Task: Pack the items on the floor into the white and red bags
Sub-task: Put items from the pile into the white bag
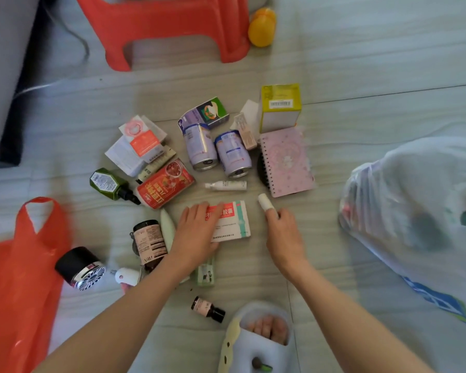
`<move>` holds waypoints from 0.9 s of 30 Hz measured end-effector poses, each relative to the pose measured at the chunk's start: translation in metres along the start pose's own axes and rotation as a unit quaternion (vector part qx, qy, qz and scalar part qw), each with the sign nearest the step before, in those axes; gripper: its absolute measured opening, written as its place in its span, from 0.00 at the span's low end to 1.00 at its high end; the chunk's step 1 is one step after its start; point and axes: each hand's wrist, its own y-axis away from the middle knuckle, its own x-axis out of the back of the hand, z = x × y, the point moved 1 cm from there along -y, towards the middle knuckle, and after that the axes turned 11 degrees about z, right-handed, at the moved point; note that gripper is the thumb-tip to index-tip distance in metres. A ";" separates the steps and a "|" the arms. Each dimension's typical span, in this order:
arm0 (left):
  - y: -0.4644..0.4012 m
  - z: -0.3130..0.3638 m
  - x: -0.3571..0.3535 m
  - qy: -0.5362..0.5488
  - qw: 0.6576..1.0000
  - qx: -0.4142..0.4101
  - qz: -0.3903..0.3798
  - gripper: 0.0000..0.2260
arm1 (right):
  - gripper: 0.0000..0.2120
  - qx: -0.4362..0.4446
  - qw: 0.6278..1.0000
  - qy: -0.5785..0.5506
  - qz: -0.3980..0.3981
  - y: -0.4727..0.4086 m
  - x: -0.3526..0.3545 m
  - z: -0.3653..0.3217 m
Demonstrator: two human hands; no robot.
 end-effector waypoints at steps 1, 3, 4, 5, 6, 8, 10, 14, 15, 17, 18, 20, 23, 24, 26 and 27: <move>0.004 0.002 0.001 0.011 1.000 -0.001 -0.005 0.36 | 0.15 -0.022 1.000 -0.011 0.003 0.005 0.003 0.008; 0.010 0.006 0.005 0.038 0.999 0.004 -0.005 0.37 | 0.12 -0.058 0.997 -0.053 0.010 0.014 0.014 0.018; 0.012 0.009 0.010 0.055 0.998 0.012 -0.003 0.37 | 0.10 -0.067 0.995 -0.075 0.009 0.019 0.022 0.020; 0.015 0.014 0.015 0.073 0.997 0.023 0.000 0.37 | 0.09 -0.071 0.993 -0.091 0.004 0.024 0.032 0.021; 0.017 0.019 0.022 0.092 0.995 0.031 0.005 0.37 | 0.08 -0.068 0.992 -0.104 0.002 0.029 0.043 0.022; 0.022 0.031 0.040 0.131 0.990 0.040 0.023 0.37 | 0.07 -0.057 0.990 -0.130 0.017 0.040 0.073 0.022; 0.024 0.046 0.064 0.175 0.983 0.035 0.051 0.37 | 0.05 -0.042 0.985 -0.164 0.044 0.050 0.109 0.019; 0.026 0.089 0.133 0.210 0.968 -0.013 0.136 0.37 | 0.04 -0.036 0.971 -0.210 0.110 0.071 0.195 0.013; 0.028 0.102 0.152 0.219 0.962 -0.027 0.164 0.37 | 0.06 -0.045 0.964 -0.222 0.140 0.076 0.219 0.013; 0.034 0.130 0.185 0.254 0.947 -0.053 0.188 0.37 | 0.08 -0.051 0.952 -0.232 0.194 0.088 0.267 0.017; 0.038 0.146 0.199 0.270 0.941 -0.069 0.191 0.37 | 0.08 -0.047 0.949 -0.227 0.212 0.095 0.289 0.023; 0.044 0.179 0.220 0.283 0.933 -0.102 0.196 0.37 | 0.08 -0.045 0.947 -0.207 0.241 0.110 0.324 0.040; 0.047 0.227 0.236 0.261 0.931 -0.154 0.204 0.38 | 0.09 -0.077 0.947 -0.176 0.258 0.131 0.349 0.078; 0.047 0.242 0.240 0.248 0.932 -0.169 0.202 0.38 | 0.09 -0.093 0.949 -0.156 0.258 0.137 0.350 0.092; 0.041 0.273 0.247 0.225 0.936 -0.193 0.191 0.35 | 0.11 -0.135 0.948 -0.133 0.254 0.146 0.342 0.118; 0.036 0.288 0.250 0.212 0.940 -0.197 0.180 0.32 | 0.11 -0.157 0.946 -0.133 0.251 0.149 0.336 0.130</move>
